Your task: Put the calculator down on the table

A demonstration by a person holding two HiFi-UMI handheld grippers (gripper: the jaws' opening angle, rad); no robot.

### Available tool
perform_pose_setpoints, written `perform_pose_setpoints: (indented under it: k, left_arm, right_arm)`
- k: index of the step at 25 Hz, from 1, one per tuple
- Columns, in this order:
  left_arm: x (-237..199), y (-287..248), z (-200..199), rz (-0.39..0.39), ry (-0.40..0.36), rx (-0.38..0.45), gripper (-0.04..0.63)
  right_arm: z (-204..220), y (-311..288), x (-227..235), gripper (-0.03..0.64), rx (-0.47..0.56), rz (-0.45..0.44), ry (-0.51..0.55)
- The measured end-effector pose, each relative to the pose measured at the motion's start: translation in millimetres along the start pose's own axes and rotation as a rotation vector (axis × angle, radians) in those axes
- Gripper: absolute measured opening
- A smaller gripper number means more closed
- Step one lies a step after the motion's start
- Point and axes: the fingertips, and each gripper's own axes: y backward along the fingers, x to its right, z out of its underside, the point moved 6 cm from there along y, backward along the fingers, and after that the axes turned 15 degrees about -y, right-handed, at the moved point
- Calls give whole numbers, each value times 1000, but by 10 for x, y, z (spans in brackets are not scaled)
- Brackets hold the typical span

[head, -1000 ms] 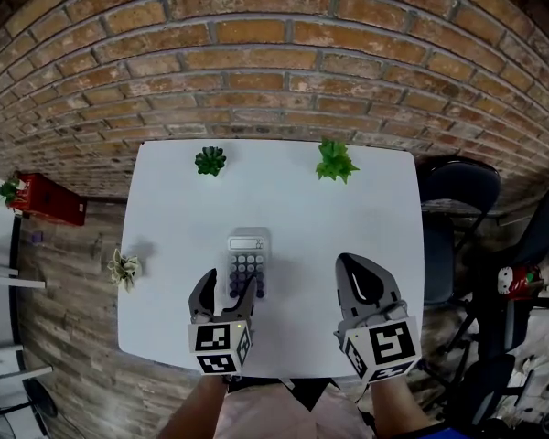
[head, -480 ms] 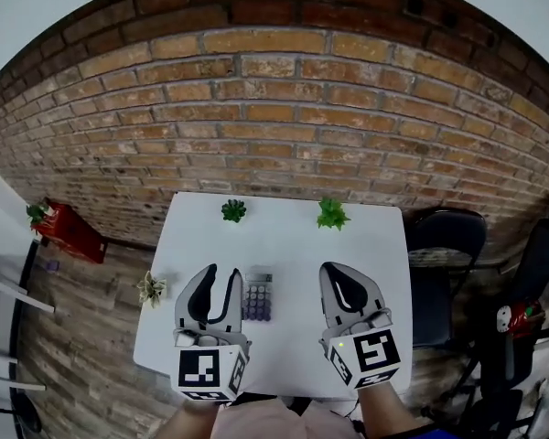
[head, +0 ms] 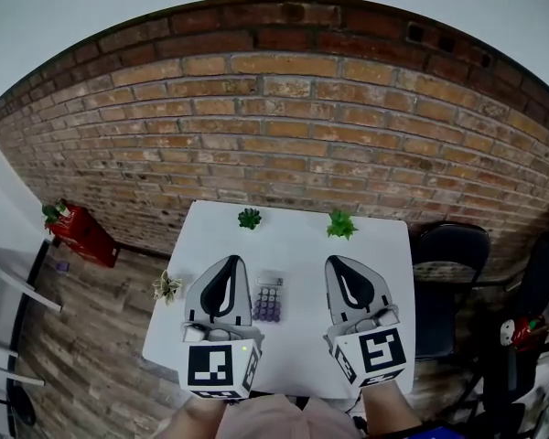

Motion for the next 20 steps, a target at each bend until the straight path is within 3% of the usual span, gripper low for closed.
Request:
perform_pose_setpoints:
  k: [20]
  left_arm:
    - [66,-32,84,19,8,-30,14]
  right_arm:
    - [29,-82,-29,-2,-5,-24,-3]
